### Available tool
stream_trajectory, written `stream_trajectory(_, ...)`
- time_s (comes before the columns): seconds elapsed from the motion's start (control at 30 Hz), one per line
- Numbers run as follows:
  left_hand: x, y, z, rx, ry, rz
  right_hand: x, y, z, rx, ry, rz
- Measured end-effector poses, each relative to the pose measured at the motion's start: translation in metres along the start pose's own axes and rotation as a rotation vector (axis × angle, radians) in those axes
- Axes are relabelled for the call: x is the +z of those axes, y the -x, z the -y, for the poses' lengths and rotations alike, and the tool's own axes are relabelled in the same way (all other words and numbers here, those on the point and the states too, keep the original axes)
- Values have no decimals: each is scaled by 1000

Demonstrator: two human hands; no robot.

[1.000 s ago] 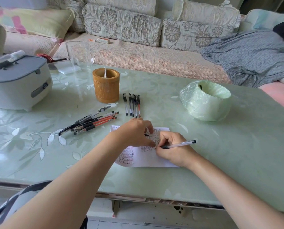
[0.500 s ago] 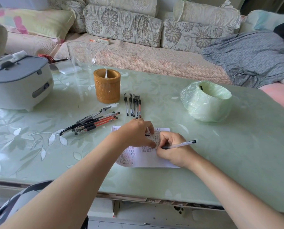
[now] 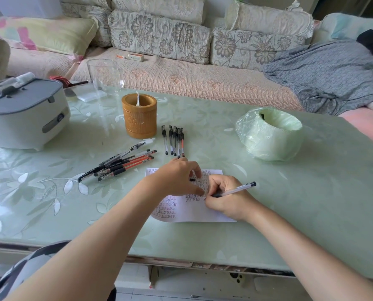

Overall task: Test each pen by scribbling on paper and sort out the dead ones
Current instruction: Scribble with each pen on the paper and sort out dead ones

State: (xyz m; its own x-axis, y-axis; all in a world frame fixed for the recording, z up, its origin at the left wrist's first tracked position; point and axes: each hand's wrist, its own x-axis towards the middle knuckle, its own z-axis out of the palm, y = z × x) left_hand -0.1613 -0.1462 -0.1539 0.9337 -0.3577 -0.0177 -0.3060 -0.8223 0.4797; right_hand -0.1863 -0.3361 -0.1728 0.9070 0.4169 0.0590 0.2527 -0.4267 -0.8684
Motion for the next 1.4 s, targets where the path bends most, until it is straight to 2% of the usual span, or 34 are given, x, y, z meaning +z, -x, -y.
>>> stream_trajectory(0.23, -19, 9, 8, 2, -55, 70, -4, -3, 3, 68, -225, -115)
stream_trajectory(0.4, -23, 14, 12, -19, -70, 64, -8, -5, 7, 132, -320, -122)
stream_trajectory(0.53, -21, 13, 8, -16, -69, 51, -14, -11, 16, 145, -567, -107)
stream_trajectory(0.63, -22, 11, 7, -19, -65, 36, -18, -11, 20, 146, -614, -96)
stream_trajectory(0.77, -26, 12, 6, -21, -66, -28, -21, -14, 21, 65, -400, -124)
stream_trajectory(0.93, -29, 12, 5, -14, -35, -44, -28, -18, 16, 47, 229, -204)
stream_trajectory(1.0, -29, 13, 5, -9, -29, -48, -29, -17, 17, 53, 403, -195)
stream_trajectory(1.17, -27, 13, 3, 8, 8, -49, -28, -13, 20, -10, 511, -171)
stream_trajectory(1.4, -26, 14, -2, 6, 70, -51, -28, -10, 20, -46, 499, -143)
